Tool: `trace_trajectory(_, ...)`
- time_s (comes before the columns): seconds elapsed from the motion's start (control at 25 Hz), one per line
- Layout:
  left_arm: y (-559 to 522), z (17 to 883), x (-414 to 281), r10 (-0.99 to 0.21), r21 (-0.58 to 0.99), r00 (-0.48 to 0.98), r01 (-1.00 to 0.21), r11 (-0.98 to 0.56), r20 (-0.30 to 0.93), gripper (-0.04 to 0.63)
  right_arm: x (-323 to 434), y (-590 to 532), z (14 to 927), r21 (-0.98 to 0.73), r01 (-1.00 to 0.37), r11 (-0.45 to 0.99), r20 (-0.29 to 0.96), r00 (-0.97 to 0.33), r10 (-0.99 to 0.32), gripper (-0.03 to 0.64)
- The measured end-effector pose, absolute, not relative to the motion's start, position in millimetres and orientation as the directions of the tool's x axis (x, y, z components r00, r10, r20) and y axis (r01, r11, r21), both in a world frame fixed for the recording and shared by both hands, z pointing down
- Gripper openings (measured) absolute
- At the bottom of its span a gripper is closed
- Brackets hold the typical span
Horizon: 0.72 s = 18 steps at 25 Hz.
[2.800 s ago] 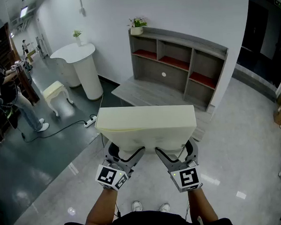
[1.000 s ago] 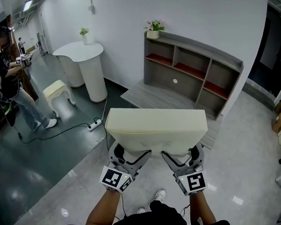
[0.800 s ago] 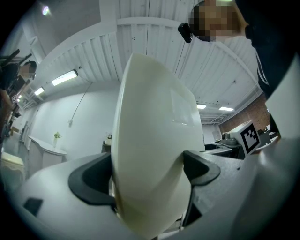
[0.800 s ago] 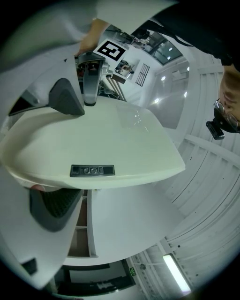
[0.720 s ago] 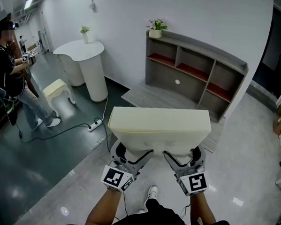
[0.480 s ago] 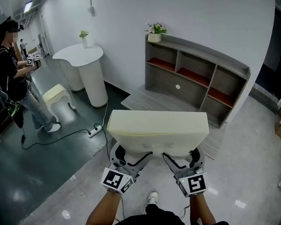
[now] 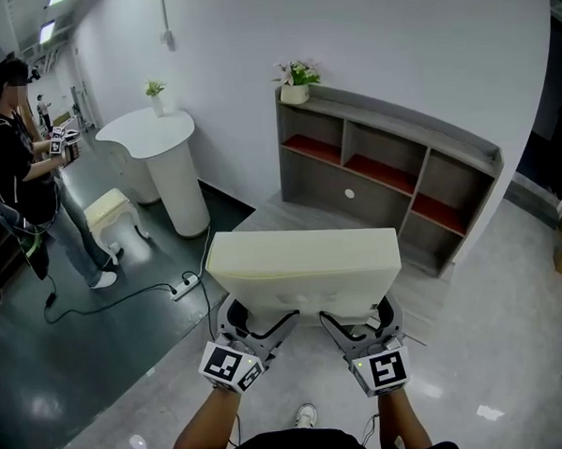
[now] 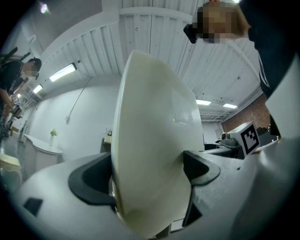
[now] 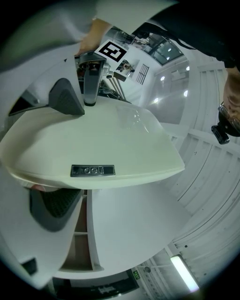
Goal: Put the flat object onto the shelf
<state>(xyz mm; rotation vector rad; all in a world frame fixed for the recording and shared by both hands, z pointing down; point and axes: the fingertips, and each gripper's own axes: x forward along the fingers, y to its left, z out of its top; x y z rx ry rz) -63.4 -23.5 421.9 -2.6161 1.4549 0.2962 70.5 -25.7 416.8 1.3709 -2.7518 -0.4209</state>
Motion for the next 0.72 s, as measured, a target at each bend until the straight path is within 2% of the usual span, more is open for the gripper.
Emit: trace_trajectory(0.72,-92,410,-60,-0.848,-0.054,0.479,-0.876,-0.480,-0.226,0.468,74,-99,408,0.214,-0.768,0.603,-0.116,-0.633,-0.765,0.476)
